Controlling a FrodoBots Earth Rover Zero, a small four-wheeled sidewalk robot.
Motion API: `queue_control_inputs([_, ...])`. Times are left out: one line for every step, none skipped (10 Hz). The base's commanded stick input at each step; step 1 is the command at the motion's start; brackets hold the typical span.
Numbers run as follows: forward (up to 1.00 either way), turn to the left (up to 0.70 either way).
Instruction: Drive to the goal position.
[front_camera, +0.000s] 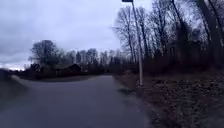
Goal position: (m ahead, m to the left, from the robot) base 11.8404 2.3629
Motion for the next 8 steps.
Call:
queue_control_inputs([0.7,0.0])
queue_control_inputs([0.7,0.0])
queue_control_inputs([0.7,0.0])
queue_control_inputs([0.7,0.0])
queue_control_inputs([0.7,0.0])
queue_control_inputs([0.7,0.0])
queue_control_inputs([0.7,0.0])
queue_control_inputs([0.7,0.0])
